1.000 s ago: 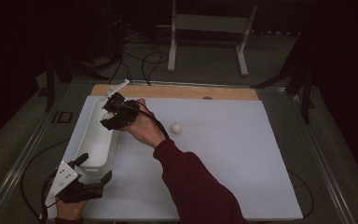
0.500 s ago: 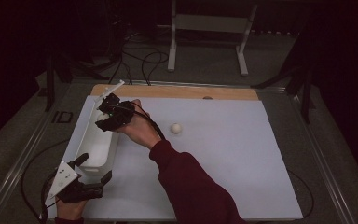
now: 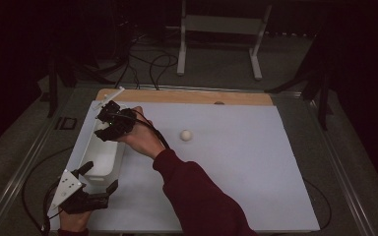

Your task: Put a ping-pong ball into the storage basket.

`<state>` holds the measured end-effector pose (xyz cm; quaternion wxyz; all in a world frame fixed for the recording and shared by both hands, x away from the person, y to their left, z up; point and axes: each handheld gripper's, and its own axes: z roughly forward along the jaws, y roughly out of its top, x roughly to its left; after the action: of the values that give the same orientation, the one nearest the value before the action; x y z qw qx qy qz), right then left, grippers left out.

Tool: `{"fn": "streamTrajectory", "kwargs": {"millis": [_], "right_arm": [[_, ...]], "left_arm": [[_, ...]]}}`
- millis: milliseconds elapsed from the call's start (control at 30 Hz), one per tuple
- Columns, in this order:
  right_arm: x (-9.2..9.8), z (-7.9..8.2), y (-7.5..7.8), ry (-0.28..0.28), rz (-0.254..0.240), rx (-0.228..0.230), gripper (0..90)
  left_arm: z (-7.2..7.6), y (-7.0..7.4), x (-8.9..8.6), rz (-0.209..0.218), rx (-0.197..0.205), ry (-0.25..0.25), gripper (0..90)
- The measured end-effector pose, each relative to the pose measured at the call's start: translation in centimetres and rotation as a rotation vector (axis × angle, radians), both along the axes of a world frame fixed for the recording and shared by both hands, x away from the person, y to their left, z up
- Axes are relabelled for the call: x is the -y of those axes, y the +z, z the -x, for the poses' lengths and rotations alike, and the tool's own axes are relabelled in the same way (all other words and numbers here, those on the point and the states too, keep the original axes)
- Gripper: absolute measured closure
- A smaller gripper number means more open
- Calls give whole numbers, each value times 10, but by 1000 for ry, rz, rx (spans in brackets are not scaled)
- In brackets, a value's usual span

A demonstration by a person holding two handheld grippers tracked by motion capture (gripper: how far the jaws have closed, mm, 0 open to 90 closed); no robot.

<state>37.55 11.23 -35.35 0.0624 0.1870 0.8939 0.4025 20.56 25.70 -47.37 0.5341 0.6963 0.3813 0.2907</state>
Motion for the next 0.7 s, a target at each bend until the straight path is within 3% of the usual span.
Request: {"fn": "streamTrajectory", "kwargs": {"millis": [600,633,700], "right_arm": [[-8,6,0,24,-5,-12,498],[-8,6,-1,26,-5,-18,488],[-9,6,-1,38,-23,-56,300]], "left_arm": [[0,0,1,2,1,-1,0],[0,0,1,3,1,0,0],[0,0,1,4,1,0,0]]}}
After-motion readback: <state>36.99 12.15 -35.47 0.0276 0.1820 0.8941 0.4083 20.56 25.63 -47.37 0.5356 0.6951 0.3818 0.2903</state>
